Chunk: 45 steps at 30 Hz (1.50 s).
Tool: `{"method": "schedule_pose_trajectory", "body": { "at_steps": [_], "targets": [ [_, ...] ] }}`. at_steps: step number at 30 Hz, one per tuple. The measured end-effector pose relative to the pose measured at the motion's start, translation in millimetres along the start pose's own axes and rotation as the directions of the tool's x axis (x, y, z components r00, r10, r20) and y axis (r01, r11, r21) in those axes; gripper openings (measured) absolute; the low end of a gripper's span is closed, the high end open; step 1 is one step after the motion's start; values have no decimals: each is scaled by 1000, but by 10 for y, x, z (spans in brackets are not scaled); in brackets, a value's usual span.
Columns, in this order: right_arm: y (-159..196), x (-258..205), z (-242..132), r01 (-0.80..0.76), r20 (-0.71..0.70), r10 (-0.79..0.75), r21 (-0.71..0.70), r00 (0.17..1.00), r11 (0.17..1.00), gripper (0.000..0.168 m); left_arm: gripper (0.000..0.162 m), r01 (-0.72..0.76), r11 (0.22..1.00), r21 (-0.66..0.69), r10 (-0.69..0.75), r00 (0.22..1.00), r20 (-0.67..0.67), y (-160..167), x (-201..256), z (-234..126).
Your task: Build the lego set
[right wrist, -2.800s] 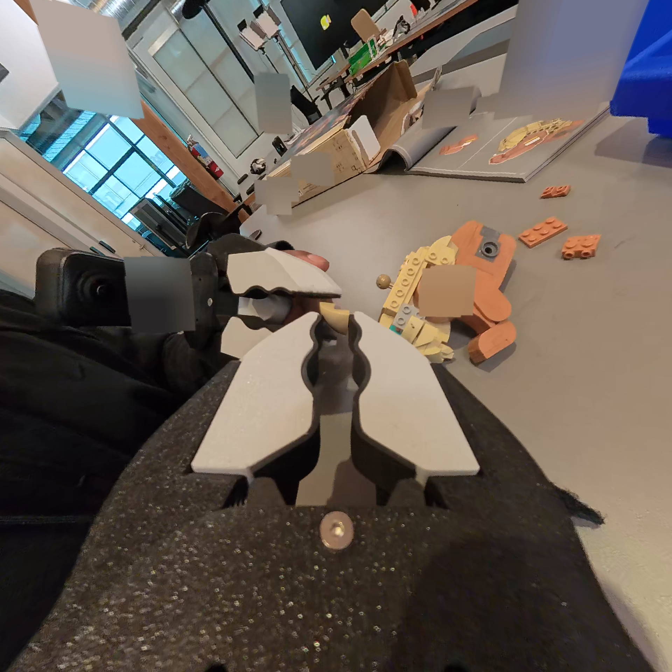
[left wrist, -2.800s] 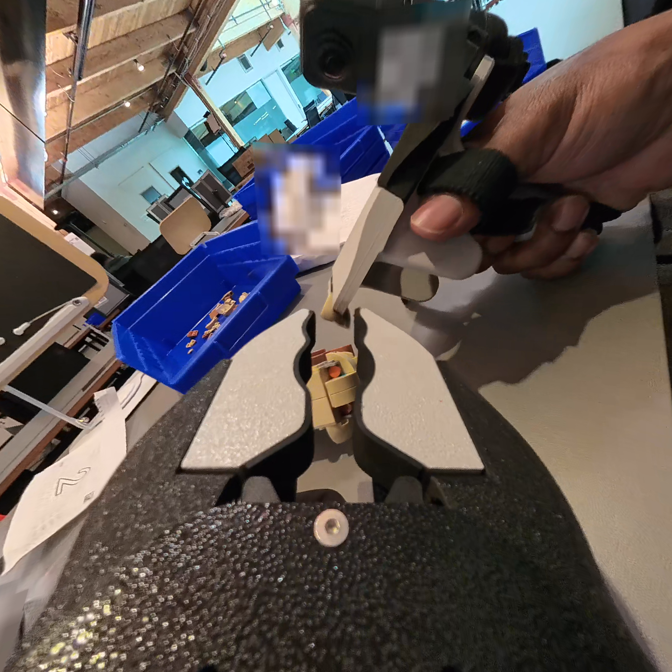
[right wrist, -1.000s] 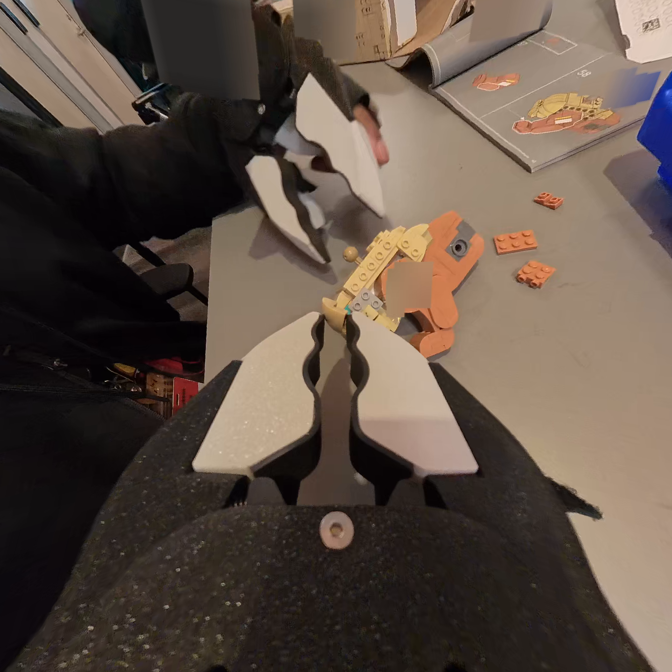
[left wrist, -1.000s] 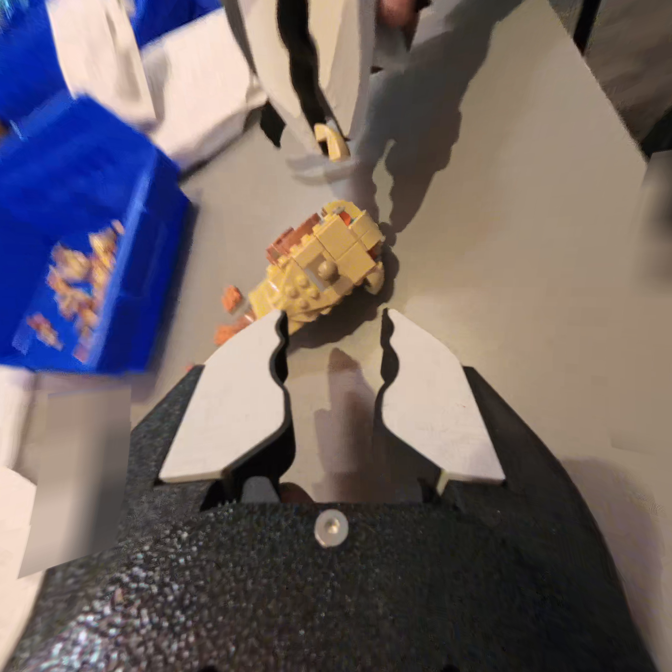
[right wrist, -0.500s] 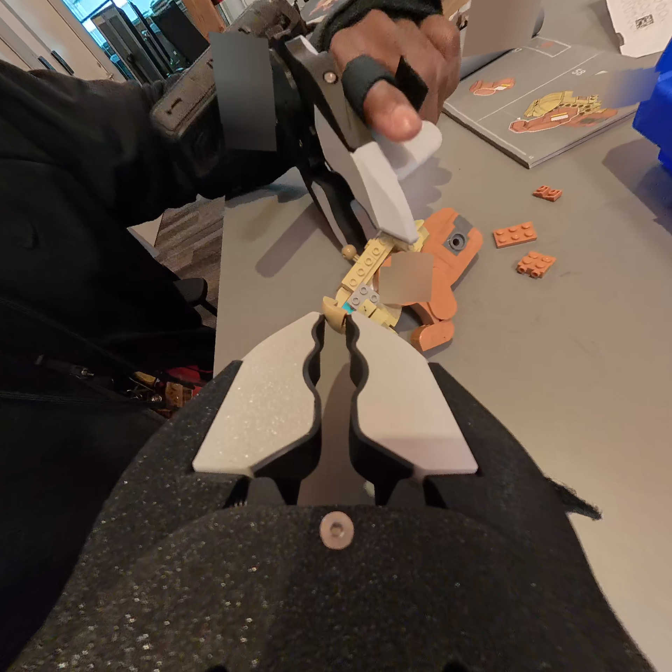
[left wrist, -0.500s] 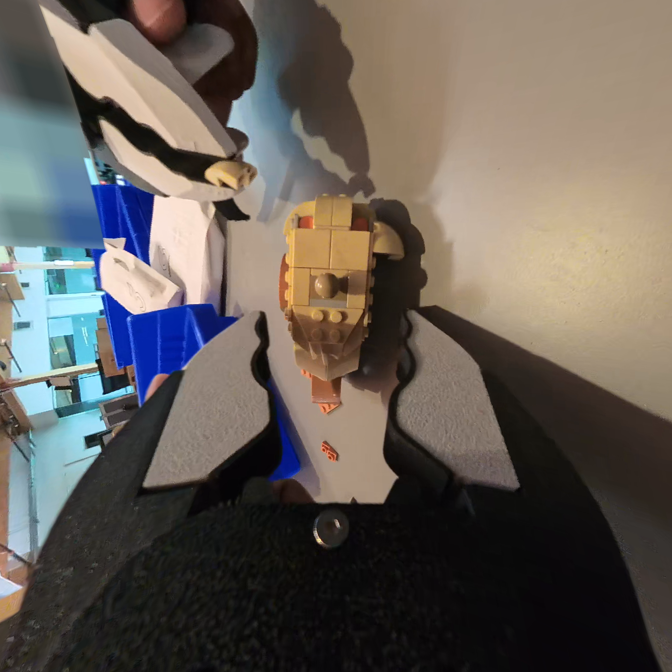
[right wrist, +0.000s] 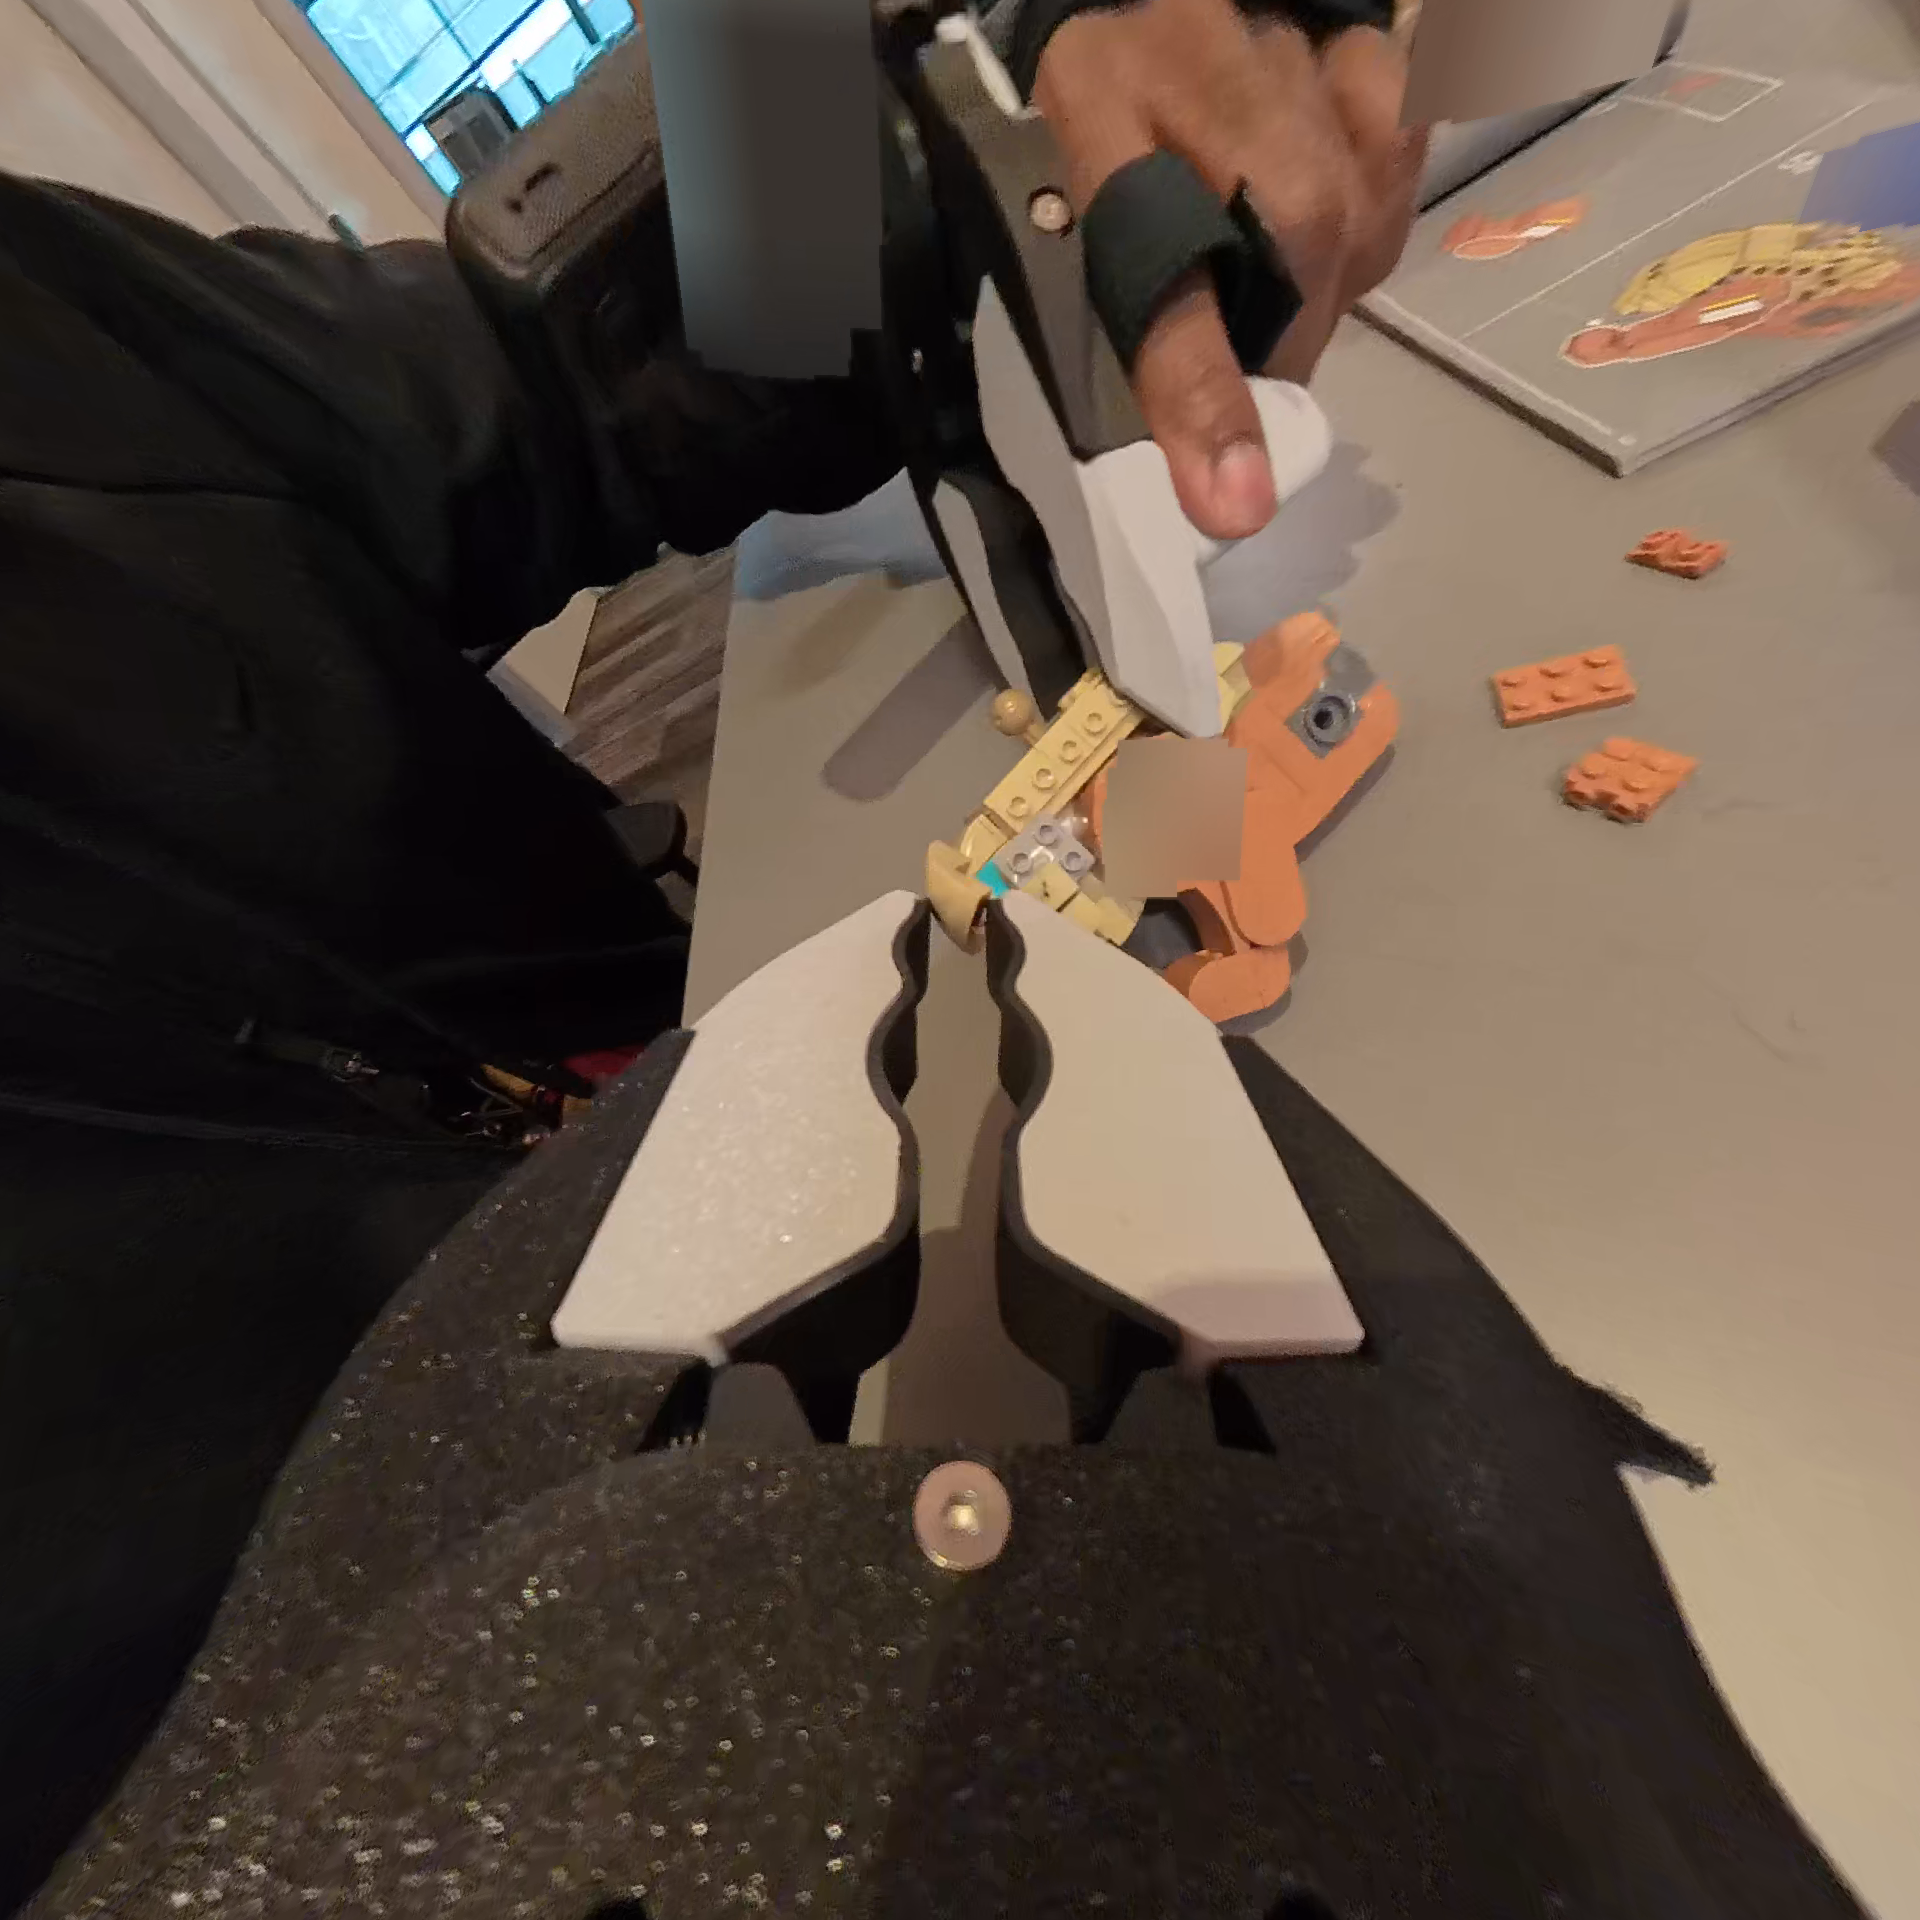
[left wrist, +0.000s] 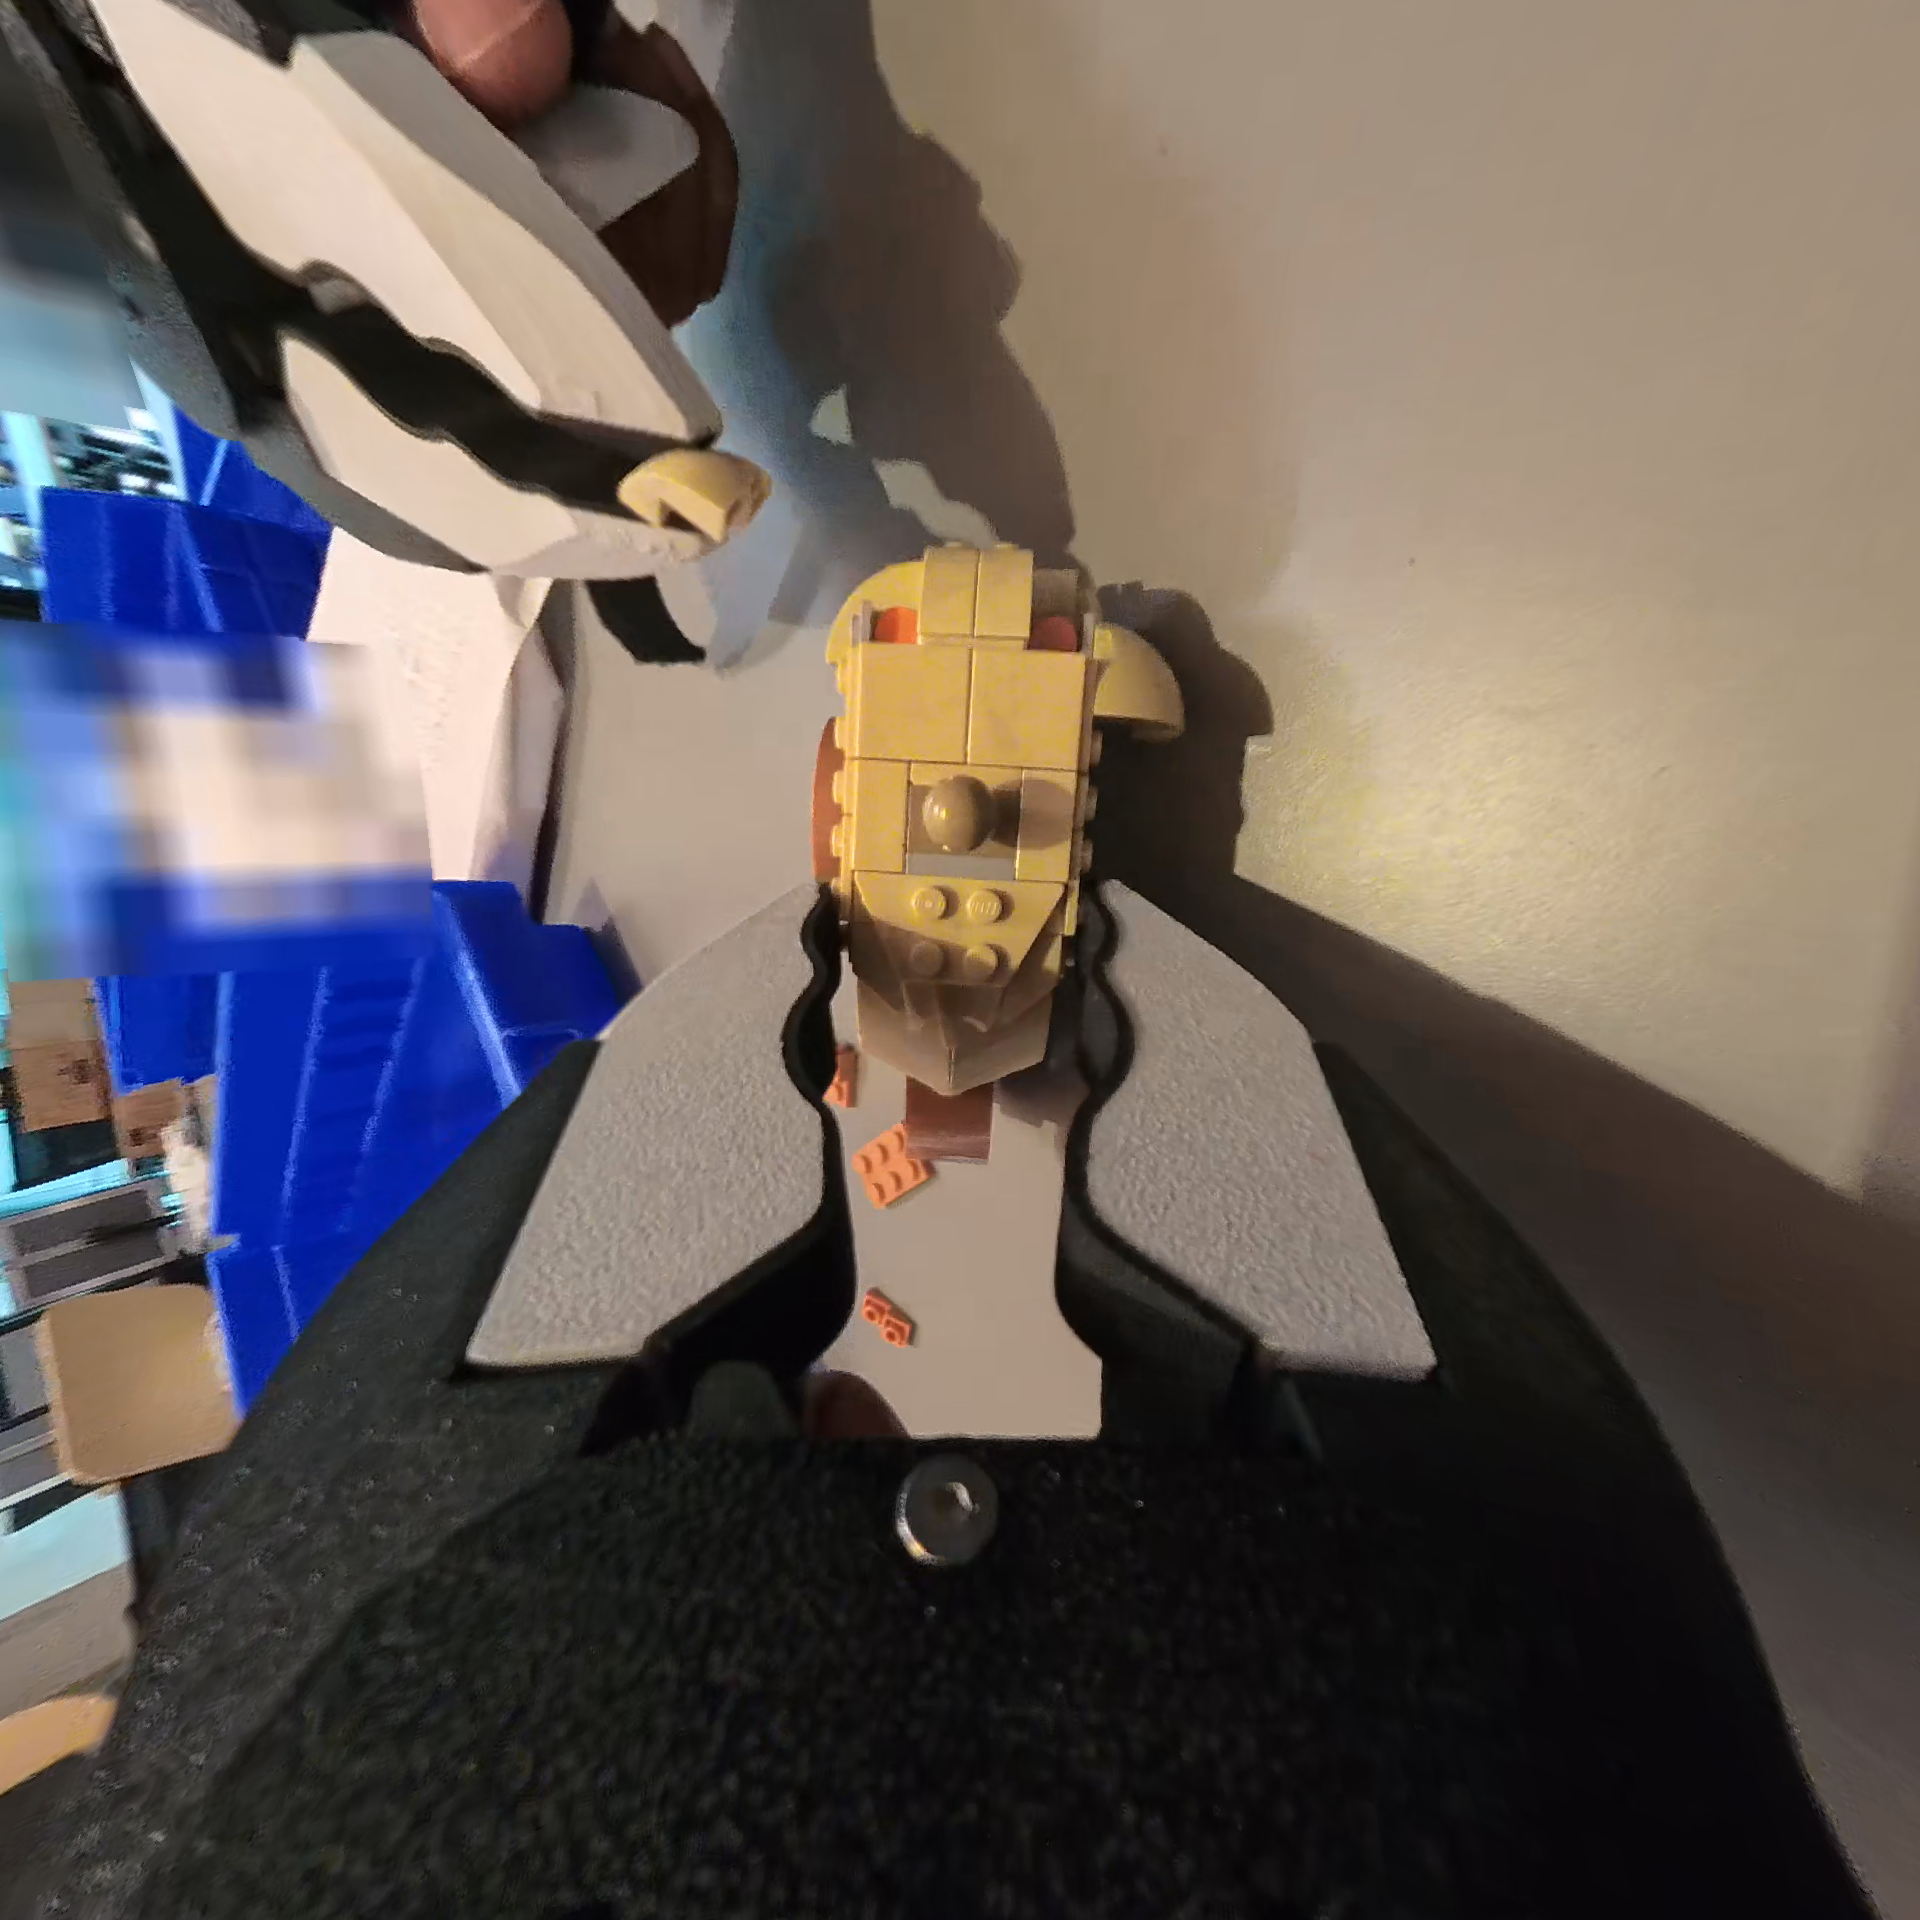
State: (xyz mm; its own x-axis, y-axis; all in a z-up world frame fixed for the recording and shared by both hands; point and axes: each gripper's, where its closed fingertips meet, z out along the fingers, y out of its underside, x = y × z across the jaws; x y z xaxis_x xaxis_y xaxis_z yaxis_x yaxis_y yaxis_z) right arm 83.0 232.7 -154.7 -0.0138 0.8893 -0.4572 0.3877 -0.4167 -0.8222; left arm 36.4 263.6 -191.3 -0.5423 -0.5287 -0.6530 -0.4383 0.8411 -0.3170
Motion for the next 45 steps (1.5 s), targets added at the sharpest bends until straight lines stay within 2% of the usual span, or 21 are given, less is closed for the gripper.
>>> {"method": "schedule_pose_trajectory", "body": {
  "at_steps": [8, 20, 24, 45],
  "targets": [
    [100, -144, 217, 64, 59, -56, -136, 997, 989, 8, 44, 38, 999, 33, -33, 989, -144, -167, 78, -59],
    [123, -188, 225, 117, -6, -120, -188, 993, 975, 8, 44, 13, 1000, 23, -8, 982, -188, -254, 99, -72],
    [148, -166, 220, 123, -47, -135, -206, 990, 971, 12, 44, 17, 1000, 20, -13, 982, -187, -248, 103, -74],
    [114, -160, 186, 117, -96, -127, -108, 987, 987, 10, 44, 23, 1000, 13, -20, 981, -194, -241, 112, -52]
  ]
}}
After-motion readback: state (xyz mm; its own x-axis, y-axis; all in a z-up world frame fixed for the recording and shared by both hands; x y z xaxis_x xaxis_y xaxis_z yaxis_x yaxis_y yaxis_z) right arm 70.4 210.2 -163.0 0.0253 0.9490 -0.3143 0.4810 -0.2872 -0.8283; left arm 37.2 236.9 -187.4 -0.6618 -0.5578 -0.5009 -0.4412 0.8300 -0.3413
